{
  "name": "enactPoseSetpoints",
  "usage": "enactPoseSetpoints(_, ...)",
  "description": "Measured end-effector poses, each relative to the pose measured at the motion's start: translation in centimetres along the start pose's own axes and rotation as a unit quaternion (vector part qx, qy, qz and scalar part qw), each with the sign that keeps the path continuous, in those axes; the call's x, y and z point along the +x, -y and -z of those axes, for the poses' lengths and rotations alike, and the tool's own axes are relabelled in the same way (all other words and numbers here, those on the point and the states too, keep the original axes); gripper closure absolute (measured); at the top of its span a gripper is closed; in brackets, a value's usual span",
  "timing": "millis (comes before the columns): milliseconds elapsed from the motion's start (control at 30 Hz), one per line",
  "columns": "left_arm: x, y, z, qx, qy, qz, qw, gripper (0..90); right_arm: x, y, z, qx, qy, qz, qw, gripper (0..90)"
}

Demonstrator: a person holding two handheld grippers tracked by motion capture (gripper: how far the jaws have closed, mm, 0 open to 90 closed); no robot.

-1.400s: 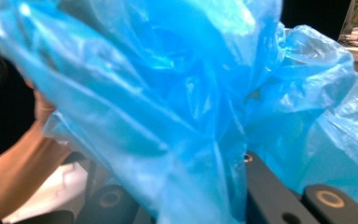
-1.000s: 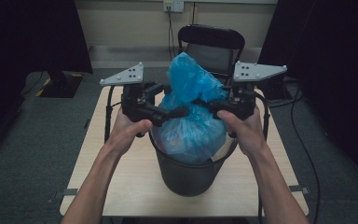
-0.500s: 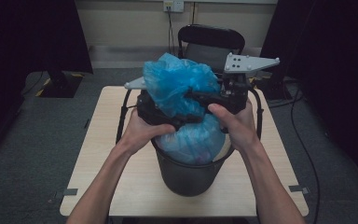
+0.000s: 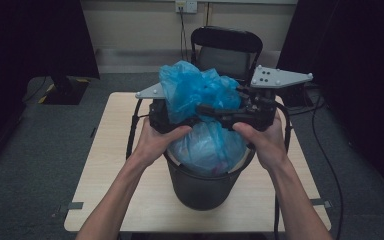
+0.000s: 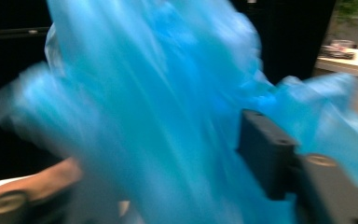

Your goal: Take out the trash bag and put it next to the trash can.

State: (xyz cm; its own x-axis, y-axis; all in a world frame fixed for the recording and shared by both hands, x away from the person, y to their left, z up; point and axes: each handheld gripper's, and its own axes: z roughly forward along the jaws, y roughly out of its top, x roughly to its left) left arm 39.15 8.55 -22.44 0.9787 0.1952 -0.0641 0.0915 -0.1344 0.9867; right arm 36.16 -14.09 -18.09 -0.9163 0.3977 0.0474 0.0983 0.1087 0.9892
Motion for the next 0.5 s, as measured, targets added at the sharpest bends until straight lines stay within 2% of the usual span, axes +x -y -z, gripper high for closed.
enactPoseSetpoints(100,0.6,0.1,0.9,-0.009,-0.007,0.009,0.9999,90.0,-0.6,0.6,1.3,0.001,0.018,-0.010,0.9998,27.6)
enactPoseSetpoints(200,0.9,0.0,1.3,-0.009,-0.016,0.011,0.9998,89.9,-0.8,0.9,1.9,-0.003,0.028,-0.013,0.9995,21.2)
enactPoseSetpoints(233,1.1,-0.1,1.5,-0.012,-0.020,0.013,0.9996,89.9,-0.9,1.1,2.4,-0.002,0.042,-0.015,0.9990,16.6)
enactPoseSetpoints(500,2.0,-0.9,2.8,-0.035,-0.033,0.018,0.9987,89.9,-1.3,2.7,3.1,-0.002,0.051,-0.024,0.9984,16.1)
